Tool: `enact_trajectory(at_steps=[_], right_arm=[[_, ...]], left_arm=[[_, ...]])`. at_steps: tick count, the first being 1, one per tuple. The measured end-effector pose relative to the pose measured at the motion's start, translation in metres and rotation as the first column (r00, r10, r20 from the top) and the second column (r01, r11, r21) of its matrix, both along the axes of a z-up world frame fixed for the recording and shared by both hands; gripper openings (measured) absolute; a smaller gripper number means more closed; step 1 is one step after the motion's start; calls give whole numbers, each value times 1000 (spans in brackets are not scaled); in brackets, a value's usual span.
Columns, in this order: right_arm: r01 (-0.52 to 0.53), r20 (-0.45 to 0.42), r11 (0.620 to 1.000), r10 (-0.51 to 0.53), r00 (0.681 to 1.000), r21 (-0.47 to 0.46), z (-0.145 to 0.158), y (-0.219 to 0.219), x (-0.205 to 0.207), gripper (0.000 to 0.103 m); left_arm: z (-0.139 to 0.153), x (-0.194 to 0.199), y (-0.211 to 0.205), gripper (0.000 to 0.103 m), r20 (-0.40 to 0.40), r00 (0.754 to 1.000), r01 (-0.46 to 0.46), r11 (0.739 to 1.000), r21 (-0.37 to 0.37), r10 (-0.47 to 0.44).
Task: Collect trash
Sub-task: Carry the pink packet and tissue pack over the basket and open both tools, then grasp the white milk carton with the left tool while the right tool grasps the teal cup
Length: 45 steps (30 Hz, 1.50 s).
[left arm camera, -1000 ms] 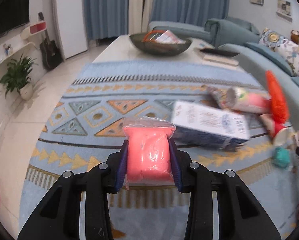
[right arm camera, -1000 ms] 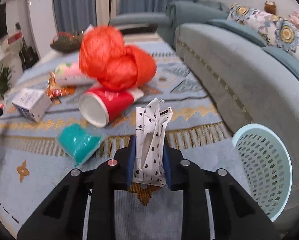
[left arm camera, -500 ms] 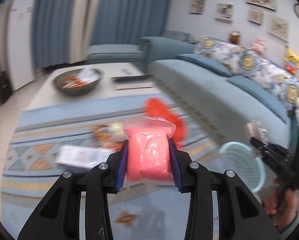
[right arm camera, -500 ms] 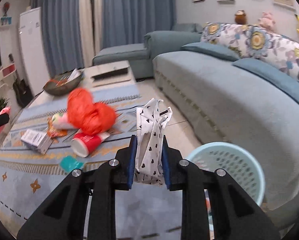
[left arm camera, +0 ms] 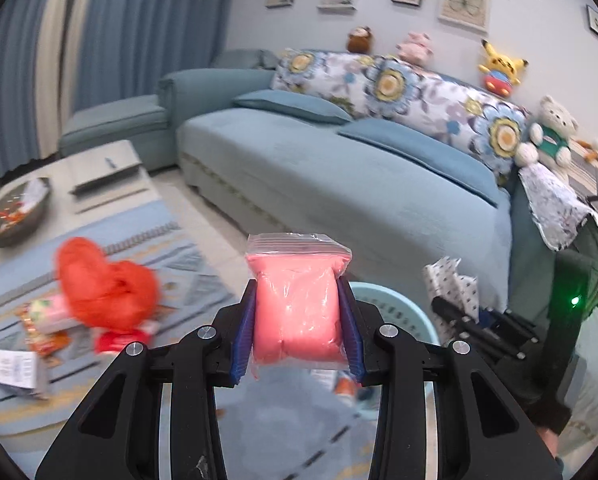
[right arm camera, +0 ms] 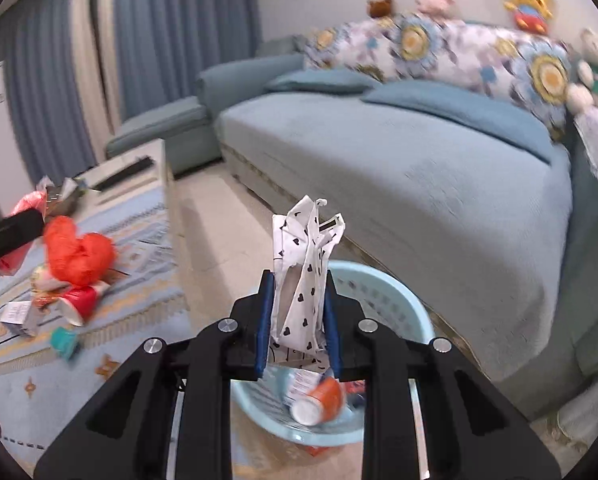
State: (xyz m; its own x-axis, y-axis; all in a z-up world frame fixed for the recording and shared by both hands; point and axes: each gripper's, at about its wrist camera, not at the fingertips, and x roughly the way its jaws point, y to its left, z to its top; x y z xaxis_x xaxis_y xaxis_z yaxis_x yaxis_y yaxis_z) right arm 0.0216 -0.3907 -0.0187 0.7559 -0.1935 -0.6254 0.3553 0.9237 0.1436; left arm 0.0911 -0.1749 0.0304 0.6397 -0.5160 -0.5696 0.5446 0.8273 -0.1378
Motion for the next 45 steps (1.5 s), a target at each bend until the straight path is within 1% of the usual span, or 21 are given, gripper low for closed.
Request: enact_trajectory(at_steps=[1,3,6,7,11,13,18,19,20,22,24,26,28,33,34,37,42,45], right_arm=[[9,-16,1000,-9,1000,11,-6,-5,1,20],[25,-53,999,-23,998,37,-20,-17,2,20],[33,-96,998,-27,995,59,-40,-26,5,20],[31,-112,997,-22,993,72,-47,-29,7,20],[33,-179,995,-17,984,90,-77,-34,13,21],[33,-197,995,-13,980,98,-87,-35,15,21],[38,-243,991,-7,970,125,-108,-40,20,23],[36,-246,991,-2,969,132,-110,-41,21,25],[38,-248,990,-4,969,134,-111,-42,21,27],[46,-249,990,-11,968,132,-111,-43,22,31],[46,-241,988,-8,970,150,-110,-45,21,34],[55,-237,988,-19,971,145,-106,-46,19,47],[59,-231,989,-25,973,139,-101,-46,18,52],[53,-225,989,-20,974,141,-91,-39,18,53],[52,-223,989,-20,975,139,-89,-39,18,55],[36,-205,991,-8,979,132,-78,-30,16,55],[-17,-164,993,36,986,117,-55,-3,17,55],[-87,-120,989,102,988,123,-40,22,20,60]], left_arm=[[-7,1,-15,36,-14,1000,24,1000,2,-24],[-20,4,-29,36,-38,998,53,999,6,-53],[-44,14,-51,36,-106,987,117,993,-30,-119],[-55,19,-59,36,-138,981,130,991,-31,-133],[-85,27,-85,36,-182,972,155,988,7,-151],[-99,31,-100,36,-196,967,169,985,31,-160],[-119,40,-115,37,-219,962,186,980,75,-165],[-121,41,-114,39,-219,962,187,979,79,-166],[-121,40,-113,51,-216,962,185,979,81,-164],[-121,38,-109,63,-196,970,165,982,92,-144],[-117,37,-106,65,-184,972,169,981,98,-149],[-112,36,-99,70,-176,973,170,980,100,-150],[-105,35,-90,76,-158,978,155,984,92,-139],[-87,33,-69,77,-145,982,133,990,56,-124],[-83,32,-63,77,-141,983,127,991,46,-120],[-72,28,-44,77,-124,987,105,994,24,-102],[-56,25,-10,77,-108,993,54,998,-20,-56],[-48,24,15,77,-102,995,10,999,-35,-14]])
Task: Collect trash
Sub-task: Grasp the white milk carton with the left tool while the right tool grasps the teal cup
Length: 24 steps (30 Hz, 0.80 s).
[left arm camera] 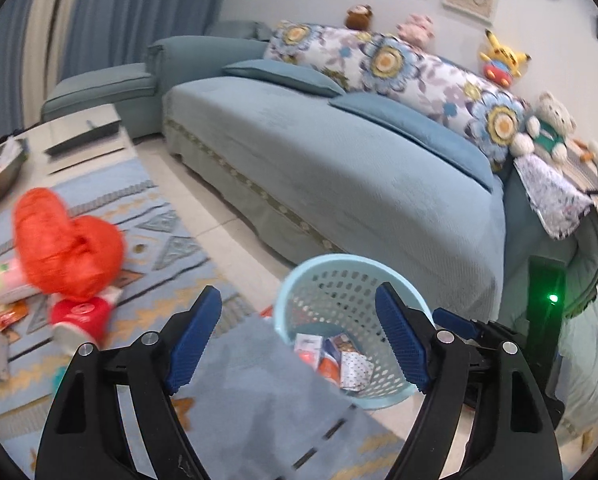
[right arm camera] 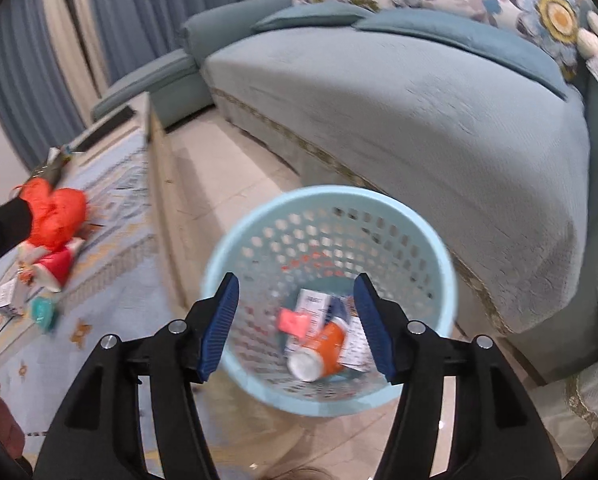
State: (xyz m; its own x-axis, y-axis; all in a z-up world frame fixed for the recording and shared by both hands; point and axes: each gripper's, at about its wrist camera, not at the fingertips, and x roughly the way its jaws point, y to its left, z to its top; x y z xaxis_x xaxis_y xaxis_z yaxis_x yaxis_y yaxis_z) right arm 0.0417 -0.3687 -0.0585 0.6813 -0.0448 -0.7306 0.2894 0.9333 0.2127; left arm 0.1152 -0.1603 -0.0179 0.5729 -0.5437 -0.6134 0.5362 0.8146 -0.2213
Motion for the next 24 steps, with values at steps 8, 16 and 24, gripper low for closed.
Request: enact_trajectory(at_steps=[8,16,24], right_arm=[[-289,79,956,292,953,-52,24,115,21,63],[-495,53,865,500,864,-89,12,213,47,63],[-587,-1,804,589,808,-90,-14,262,86,63]], left_arm=[[20,14,108,77,7,960,-278,960,-28,278],[19,37,219,77,-19,827,-561,828,7,561],[-29,58,319,76,-257,649,-743,669,-14,716]])
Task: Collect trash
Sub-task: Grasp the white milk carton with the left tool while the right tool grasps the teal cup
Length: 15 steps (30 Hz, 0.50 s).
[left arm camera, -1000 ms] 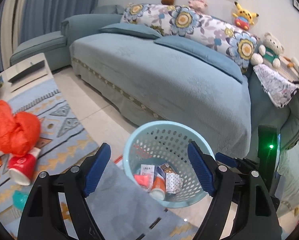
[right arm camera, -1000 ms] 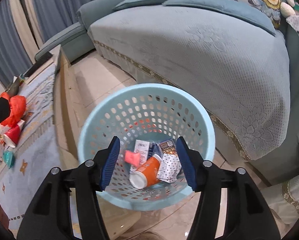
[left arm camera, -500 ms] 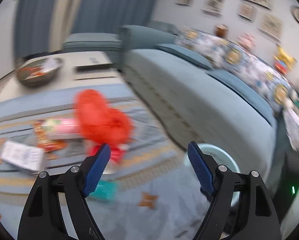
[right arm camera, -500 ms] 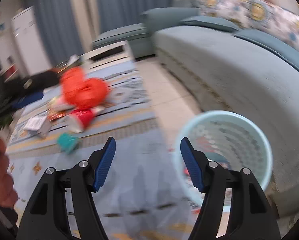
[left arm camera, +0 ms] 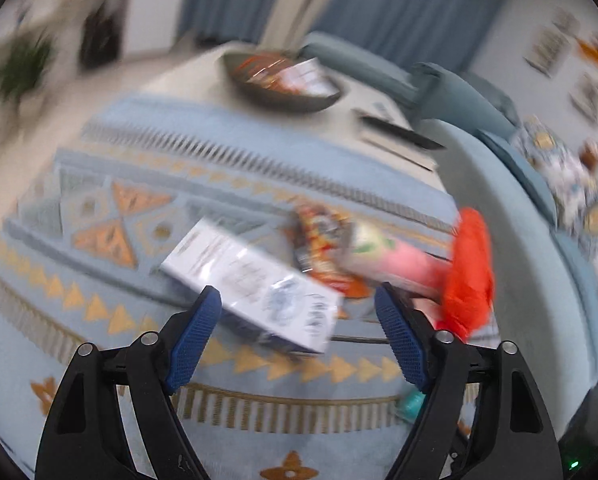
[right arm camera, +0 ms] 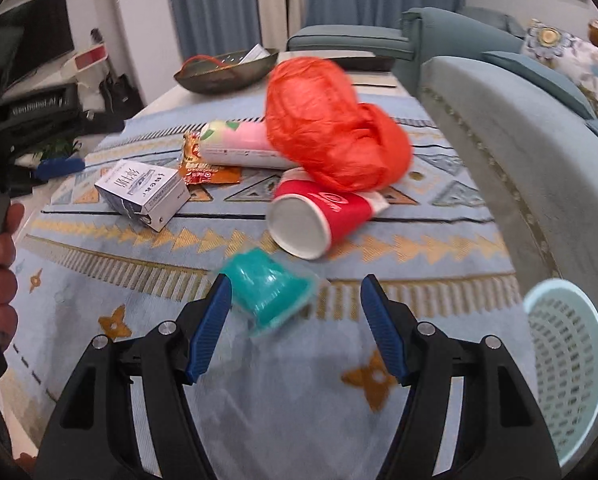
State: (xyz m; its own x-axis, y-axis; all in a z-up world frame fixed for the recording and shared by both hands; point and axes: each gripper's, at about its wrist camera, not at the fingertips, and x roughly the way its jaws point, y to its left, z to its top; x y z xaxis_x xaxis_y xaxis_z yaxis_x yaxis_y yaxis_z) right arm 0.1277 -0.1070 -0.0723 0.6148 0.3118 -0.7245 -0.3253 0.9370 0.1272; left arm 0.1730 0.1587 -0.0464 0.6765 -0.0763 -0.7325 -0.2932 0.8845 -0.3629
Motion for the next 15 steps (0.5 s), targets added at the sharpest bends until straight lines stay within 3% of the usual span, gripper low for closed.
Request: enact_trajectory(at_steps=[6,15], right_arm=[[-45,-40,999,45,998,10,-13,13,20,63],[-81,-66,997,80,995,-13,-18,20,18,63]], left_arm=[[-28,17,24,77,-78,994,-73,997,-36,70],[-41,55,19,81,-105,985,-133,991,25,135]])
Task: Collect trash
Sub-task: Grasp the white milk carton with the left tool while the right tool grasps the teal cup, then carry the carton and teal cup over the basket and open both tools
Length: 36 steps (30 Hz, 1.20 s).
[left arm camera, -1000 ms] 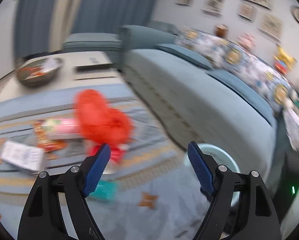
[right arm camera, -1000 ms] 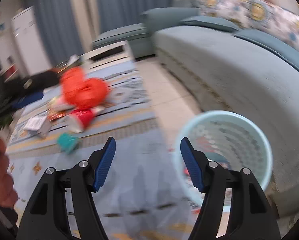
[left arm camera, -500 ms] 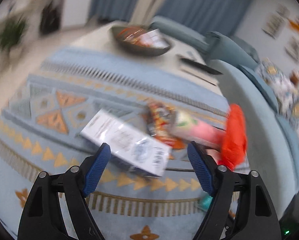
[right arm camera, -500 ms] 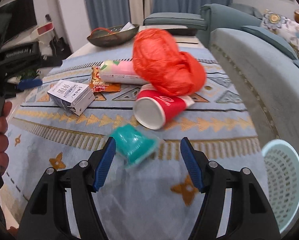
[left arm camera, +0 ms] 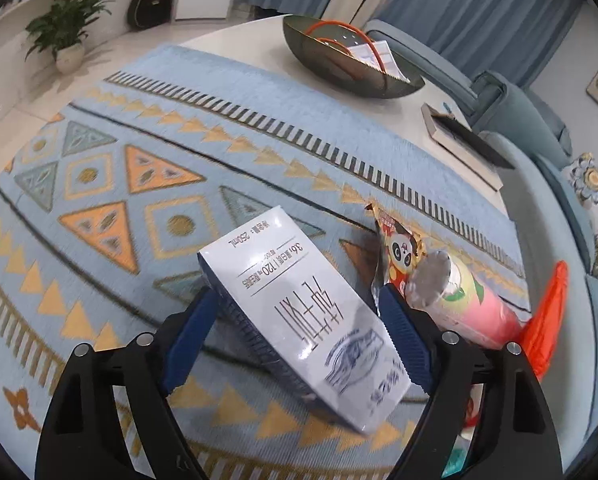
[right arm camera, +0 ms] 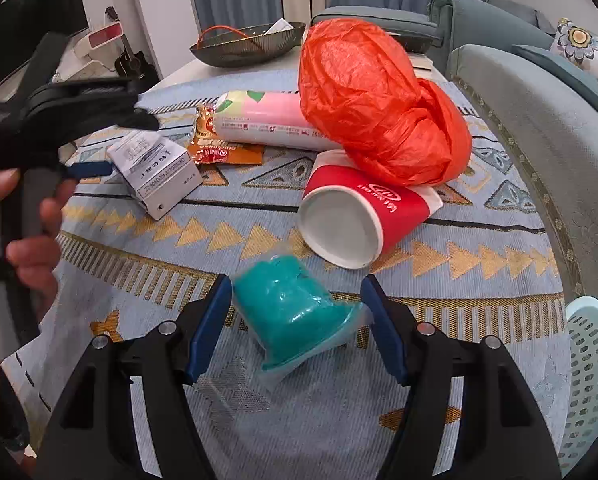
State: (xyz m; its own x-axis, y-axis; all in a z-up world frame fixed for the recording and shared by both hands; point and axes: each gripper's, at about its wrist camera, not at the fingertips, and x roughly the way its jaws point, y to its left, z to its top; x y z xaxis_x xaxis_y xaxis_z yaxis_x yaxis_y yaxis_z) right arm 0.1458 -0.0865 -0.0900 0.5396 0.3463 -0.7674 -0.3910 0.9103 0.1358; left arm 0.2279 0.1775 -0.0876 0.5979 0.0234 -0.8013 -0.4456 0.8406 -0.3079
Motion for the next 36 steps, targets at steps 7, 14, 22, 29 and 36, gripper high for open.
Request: enact_trajectory(at_steps=[7,14,22,29,36], right_arm=[[-44,18,999,44,999,4,1,5,-6,63],[-46,-12,999,46,999,2,-2,6,-2,52],[-33,-14,999,33,999,-27,-5,9,0,42],[6,121,1000,-2,993,-31,10,4,-19,38],[65,261,998,-56,964,-26,62,-30,-50,38]], left_arm=[[-12,21,-28,79,-68,993,107,986,129,-99],[-9,-7,-34,67,-40,973,231,962,146,-228],[-1,-60,-37,63,28,945,318,938,139,-325],[26,-93,-44,63,138,914,368,922,117,-383],[64,-113,-75,63,240,853,431,885,175,-463]])
